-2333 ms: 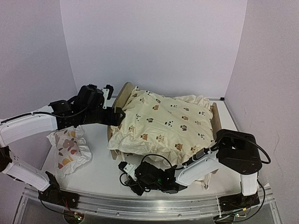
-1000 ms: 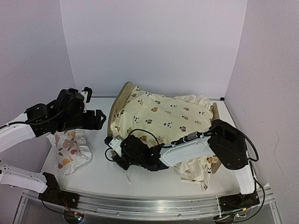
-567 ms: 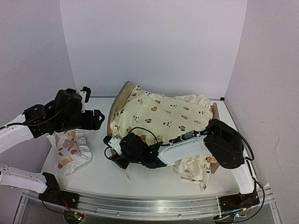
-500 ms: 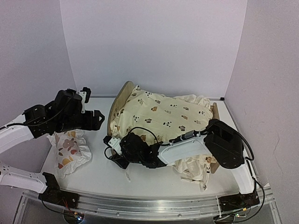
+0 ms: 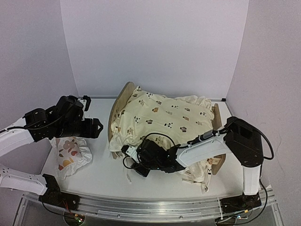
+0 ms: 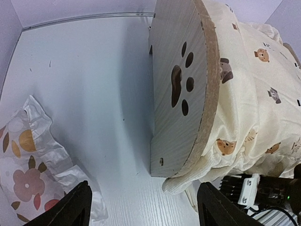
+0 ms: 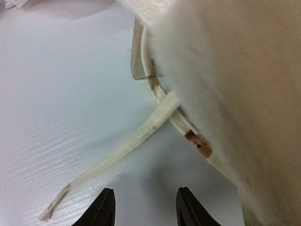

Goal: Set up the pet bed

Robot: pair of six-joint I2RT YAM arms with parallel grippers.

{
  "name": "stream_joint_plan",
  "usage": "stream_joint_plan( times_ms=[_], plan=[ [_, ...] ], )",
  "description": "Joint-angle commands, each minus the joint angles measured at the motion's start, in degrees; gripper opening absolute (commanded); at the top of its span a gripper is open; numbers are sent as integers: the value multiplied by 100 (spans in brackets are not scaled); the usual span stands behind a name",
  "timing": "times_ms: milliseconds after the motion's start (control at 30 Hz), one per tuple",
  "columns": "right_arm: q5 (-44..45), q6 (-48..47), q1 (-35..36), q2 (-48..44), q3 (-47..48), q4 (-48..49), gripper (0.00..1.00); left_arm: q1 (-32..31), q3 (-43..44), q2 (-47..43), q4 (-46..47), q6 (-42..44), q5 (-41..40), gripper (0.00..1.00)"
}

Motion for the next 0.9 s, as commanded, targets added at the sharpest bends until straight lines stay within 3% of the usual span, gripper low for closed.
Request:
stream_joint_plan(
  times_ms=[0,133,533,667,867],
  plan=[
    [580,54,-145,-459,-119,-378,43,-15,-162,-161,-159,-186,116,78],
    [635,-154,-216,-218,110,-386,42,-18,-239,-146,-65,-201,176,77],
    [1930,-1948,-224,1226,1599,-598,47,-15,-308,-223,-66,-262,120,76],
    [1681,-1711,-326,1339,1740,-709,51,-17,-369,-204,-5,-234,143,76],
    [501,-393,-786,1303,1927,-1579,54,-14,-391,-205,9,-183,171,76]
  ],
)
